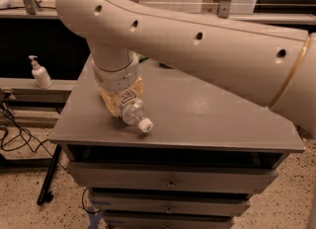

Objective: Place blue plastic bottle upright

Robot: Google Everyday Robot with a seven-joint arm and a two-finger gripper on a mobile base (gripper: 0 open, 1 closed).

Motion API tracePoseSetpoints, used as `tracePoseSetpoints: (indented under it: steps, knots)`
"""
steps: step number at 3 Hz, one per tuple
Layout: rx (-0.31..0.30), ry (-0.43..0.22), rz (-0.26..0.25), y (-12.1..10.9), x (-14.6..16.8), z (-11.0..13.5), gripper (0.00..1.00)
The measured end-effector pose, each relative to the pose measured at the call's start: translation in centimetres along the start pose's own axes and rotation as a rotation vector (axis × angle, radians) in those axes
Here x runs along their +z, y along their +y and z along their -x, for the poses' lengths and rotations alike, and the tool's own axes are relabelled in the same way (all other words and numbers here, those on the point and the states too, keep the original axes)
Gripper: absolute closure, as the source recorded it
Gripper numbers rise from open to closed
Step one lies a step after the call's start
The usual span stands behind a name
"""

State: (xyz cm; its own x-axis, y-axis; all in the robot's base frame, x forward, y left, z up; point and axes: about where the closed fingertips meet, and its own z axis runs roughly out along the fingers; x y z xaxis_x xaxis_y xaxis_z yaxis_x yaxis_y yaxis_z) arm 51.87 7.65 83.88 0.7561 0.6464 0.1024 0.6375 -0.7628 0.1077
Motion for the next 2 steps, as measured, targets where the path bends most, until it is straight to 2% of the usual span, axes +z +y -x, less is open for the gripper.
tracePoseSetpoints:
  steps: [1, 2]
  knots:
    - [0.001, 0.0, 0.0, 0.01, -0.08, 0.0, 0.94]
    - [0.001, 0.0, 0.0, 0.02, -0.09, 0.0, 1.0]
